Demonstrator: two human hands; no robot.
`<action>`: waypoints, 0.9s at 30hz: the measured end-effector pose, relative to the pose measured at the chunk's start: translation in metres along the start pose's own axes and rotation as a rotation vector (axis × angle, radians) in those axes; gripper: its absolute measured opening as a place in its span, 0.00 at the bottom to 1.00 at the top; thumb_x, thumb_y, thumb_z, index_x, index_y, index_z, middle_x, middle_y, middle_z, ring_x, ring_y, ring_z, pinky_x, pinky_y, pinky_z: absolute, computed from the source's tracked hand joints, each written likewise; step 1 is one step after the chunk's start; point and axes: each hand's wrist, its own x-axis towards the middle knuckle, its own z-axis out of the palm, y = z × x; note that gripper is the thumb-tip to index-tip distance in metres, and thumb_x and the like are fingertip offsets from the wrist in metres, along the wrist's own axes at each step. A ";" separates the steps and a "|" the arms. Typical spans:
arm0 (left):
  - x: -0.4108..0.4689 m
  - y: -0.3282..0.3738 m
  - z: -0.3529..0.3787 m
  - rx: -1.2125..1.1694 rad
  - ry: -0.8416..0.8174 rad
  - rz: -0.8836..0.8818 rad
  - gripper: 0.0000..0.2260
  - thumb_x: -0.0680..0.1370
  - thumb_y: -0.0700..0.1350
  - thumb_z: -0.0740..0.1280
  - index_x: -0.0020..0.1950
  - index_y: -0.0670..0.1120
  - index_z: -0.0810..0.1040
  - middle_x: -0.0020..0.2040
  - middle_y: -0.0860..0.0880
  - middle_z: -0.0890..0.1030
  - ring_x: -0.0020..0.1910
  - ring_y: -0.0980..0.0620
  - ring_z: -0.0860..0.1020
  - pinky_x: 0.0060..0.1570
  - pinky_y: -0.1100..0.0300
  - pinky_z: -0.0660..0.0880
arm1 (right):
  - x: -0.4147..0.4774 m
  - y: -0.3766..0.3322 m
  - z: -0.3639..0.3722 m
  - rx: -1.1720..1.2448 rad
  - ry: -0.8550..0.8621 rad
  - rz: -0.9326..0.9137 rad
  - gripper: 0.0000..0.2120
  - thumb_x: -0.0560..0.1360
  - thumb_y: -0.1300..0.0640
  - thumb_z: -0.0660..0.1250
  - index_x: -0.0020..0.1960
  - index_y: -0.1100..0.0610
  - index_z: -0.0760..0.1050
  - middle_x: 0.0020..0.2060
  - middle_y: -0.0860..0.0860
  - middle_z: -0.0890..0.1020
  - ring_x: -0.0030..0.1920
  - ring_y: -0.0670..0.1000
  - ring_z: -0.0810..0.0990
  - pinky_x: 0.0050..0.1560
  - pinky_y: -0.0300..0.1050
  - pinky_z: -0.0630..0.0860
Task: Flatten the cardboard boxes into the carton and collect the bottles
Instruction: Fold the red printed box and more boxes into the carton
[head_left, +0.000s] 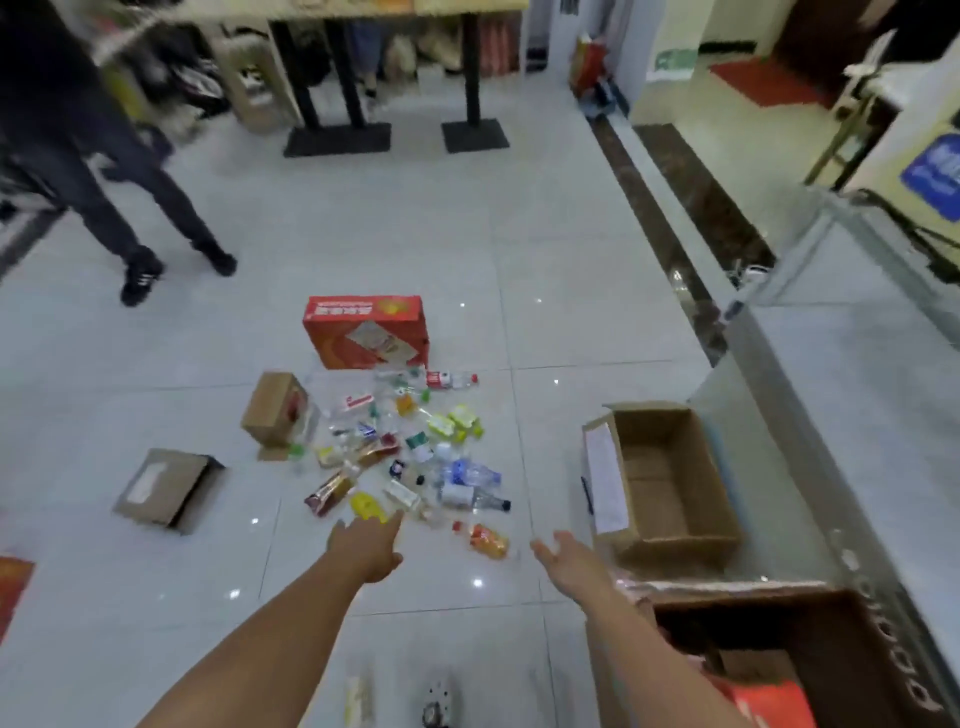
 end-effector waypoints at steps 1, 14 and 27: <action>0.004 -0.025 0.005 -0.037 -0.009 -0.047 0.30 0.81 0.54 0.56 0.79 0.51 0.46 0.75 0.44 0.64 0.73 0.44 0.64 0.71 0.46 0.59 | 0.012 -0.027 0.010 -0.040 -0.023 -0.028 0.32 0.80 0.40 0.52 0.76 0.59 0.56 0.72 0.57 0.67 0.71 0.56 0.67 0.67 0.45 0.64; 0.151 -0.175 0.045 -0.320 -0.044 -0.345 0.33 0.79 0.40 0.56 0.79 0.48 0.42 0.74 0.44 0.63 0.75 0.45 0.59 0.75 0.46 0.52 | 0.229 -0.215 0.108 -0.182 -0.182 -0.196 0.30 0.77 0.40 0.56 0.73 0.56 0.61 0.63 0.55 0.77 0.57 0.55 0.78 0.62 0.48 0.73; 0.563 -0.307 0.241 -0.482 0.111 -0.509 0.36 0.78 0.45 0.62 0.79 0.48 0.42 0.77 0.42 0.57 0.76 0.44 0.56 0.73 0.48 0.56 | 0.616 -0.308 0.362 -0.361 -0.212 -0.527 0.22 0.78 0.46 0.61 0.67 0.57 0.68 0.62 0.55 0.78 0.62 0.56 0.76 0.58 0.44 0.72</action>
